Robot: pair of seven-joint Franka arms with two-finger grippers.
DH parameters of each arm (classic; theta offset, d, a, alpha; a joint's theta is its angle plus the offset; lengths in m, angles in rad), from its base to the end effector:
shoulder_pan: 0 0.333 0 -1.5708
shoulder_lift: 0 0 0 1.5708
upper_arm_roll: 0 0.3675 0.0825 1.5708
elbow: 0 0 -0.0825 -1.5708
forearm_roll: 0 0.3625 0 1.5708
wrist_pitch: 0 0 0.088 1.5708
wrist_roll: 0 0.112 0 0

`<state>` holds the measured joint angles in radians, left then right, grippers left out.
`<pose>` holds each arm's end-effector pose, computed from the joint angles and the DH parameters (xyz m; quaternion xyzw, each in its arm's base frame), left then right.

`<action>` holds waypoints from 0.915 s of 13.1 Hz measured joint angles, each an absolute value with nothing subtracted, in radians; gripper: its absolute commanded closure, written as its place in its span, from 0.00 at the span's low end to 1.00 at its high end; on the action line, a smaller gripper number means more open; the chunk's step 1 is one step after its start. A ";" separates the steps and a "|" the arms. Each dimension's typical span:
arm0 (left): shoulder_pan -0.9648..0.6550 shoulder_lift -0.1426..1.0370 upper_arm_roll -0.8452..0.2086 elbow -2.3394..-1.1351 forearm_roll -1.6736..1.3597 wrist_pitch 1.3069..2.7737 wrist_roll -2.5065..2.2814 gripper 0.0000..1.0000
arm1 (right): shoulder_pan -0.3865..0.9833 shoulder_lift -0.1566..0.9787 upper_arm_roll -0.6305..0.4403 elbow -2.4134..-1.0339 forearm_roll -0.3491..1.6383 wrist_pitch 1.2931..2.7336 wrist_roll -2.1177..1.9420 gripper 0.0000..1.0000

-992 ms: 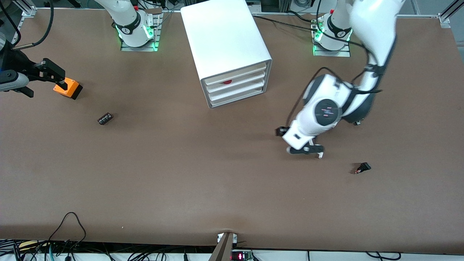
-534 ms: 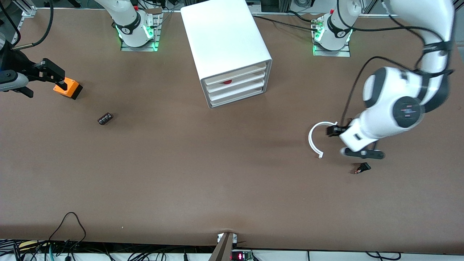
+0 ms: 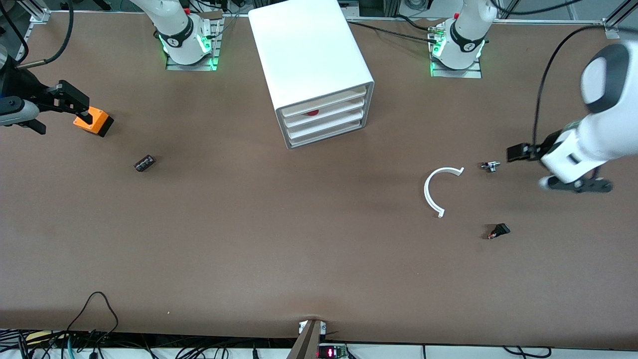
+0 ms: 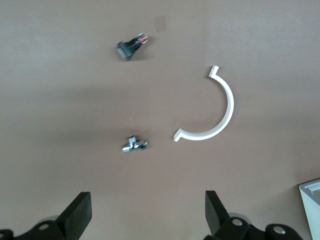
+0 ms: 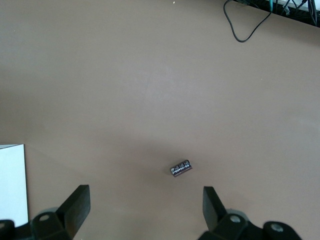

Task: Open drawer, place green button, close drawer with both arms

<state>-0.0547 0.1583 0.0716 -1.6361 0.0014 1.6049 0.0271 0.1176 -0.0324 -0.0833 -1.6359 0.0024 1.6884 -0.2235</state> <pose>0.5764 0.0069 0.5566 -0.9955 0.0051 0.0945 0.0043 0.5325 0.0176 0.6694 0.9908 0.1283 0.0424 0.0015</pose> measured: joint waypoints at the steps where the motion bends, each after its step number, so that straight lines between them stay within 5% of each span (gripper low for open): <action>1: -0.053 0.132 0.087 -1.635 0.001 1.580 0.027 0.00 | 0.118 -0.032 -0.083 -1.636 0.002 1.688 -0.223 0.00; 12: 0.018 0.005 -0.005 -1.590 0.003 1.396 -0.065 0.00 | 0.118 -0.032 -0.083 -1.636 0.002 1.689 -0.223 0.00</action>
